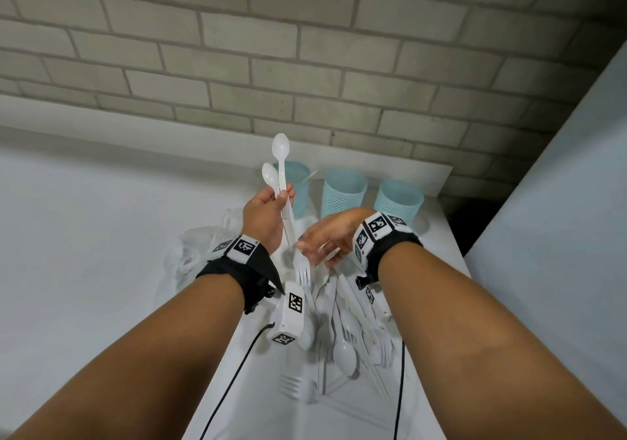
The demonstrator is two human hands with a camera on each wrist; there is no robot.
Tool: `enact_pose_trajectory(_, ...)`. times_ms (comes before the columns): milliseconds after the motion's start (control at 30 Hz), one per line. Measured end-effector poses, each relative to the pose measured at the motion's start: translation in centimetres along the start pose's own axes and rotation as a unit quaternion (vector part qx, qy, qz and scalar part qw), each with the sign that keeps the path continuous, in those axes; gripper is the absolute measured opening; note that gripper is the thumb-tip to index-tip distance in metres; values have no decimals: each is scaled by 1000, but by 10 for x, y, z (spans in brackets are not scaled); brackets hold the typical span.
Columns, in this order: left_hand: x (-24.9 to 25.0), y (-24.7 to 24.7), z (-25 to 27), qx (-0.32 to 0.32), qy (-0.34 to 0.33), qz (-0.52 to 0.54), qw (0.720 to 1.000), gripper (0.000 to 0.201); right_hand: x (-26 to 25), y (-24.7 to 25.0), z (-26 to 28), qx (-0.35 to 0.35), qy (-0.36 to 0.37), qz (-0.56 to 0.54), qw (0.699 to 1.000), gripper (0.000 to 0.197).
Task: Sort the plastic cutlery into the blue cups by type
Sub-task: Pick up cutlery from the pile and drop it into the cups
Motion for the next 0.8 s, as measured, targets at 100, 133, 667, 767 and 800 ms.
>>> enact_pose_trajectory(100,-4,-7,6,3,-4,-16,1000,29,21,-1,-1,18,-25,-14,999,38)
enact_pose_trajectory(133,-5,-8,8,6,-5,-24,1000,29,29,3,1,33,-30,-29,999,34)
enact_pose_trajectory(667,-12,-3,6,68,-44,-114,990,15,45,8,25,29,39,-134,990,12)
enact_pose_trajectory(767,-10,0,6,61,-45,-135,988,7,48,48,40,174,111,-239,949,10)
enact_pose_trajectory(800,-11,-2,7,46,-36,-146,988,3,48,61,44,224,146,-286,920,12)
Point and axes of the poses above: each hand's wrist, its own z-axis away from the middle knuckle, its own y-axis out of the back of the hand, x = y × z, the point moved 6 cm from there along -z, towards the middle knuckle, and after that the axes turned 4 degrees about -y, right-handed, at the moved point
